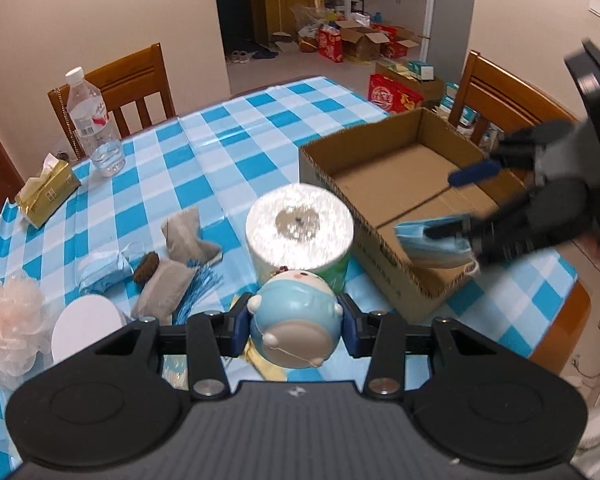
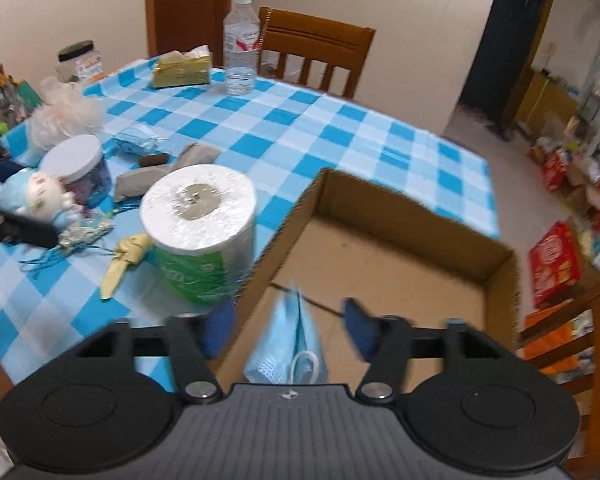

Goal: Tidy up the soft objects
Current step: 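Carry the mask into the cardboard box and open the right gripper, then lower the doll into the box and open the left gripper, then move the left gripper to the white knotted cloth and grasp it, then grasp the floral fabric sachet with the right gripper, then carry the sachet into the box and release it while the left gripper lifts the cloth, then drop the white cloth into the box by opening the left gripper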

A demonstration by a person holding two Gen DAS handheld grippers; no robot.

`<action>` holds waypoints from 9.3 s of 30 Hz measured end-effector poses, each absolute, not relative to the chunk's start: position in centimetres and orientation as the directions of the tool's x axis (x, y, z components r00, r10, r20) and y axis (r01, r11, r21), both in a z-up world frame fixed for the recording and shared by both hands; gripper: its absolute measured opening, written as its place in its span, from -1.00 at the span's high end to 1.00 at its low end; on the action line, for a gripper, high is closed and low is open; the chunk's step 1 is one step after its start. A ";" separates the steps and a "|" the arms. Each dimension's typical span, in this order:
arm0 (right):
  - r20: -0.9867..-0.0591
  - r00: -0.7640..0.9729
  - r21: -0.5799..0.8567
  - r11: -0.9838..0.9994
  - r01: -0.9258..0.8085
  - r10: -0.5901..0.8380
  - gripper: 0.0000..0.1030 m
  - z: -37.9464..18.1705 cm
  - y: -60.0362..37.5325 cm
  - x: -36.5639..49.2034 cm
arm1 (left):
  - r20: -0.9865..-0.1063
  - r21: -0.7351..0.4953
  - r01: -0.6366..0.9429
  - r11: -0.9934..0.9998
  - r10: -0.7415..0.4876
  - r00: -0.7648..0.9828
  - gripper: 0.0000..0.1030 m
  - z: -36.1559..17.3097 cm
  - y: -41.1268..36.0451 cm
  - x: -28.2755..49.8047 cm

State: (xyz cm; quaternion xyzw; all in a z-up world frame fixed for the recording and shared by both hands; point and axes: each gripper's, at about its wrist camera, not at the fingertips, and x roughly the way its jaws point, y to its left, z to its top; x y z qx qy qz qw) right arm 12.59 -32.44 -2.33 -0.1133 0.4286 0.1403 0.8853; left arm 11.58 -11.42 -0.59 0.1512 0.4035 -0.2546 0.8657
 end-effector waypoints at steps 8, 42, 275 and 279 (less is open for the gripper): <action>-0.790 0.570 0.001 0.930 -0.366 0.225 -0.76 -3.0 -33.1 11.4 | -0.762 0.087 0.575 0.814 -0.317 0.564 0.16 0.9 -14.9 13.2; -0.781 0.615 -0.007 0.983 -0.182 0.108 -1.00 -4.3 -38.1 9.6 | -0.729 0.084 0.619 0.781 -0.375 0.572 -0.94 -1.9 -24.7 16.0; -0.758 0.637 0.058 0.988 -0.143 0.136 -0.95 -2.8 -39.5 13.2 | -0.717 0.040 0.663 0.748 -0.440 0.540 0.16 -0.1 -26.8 21.6; -0.748 0.653 0.057 0.992 -0.110 0.115 -0.97 -2.5 -40.1 12.9 | -0.696 0.074 0.641 0.764 -0.420 0.582 -0.77 -1.5 -28.4 23.3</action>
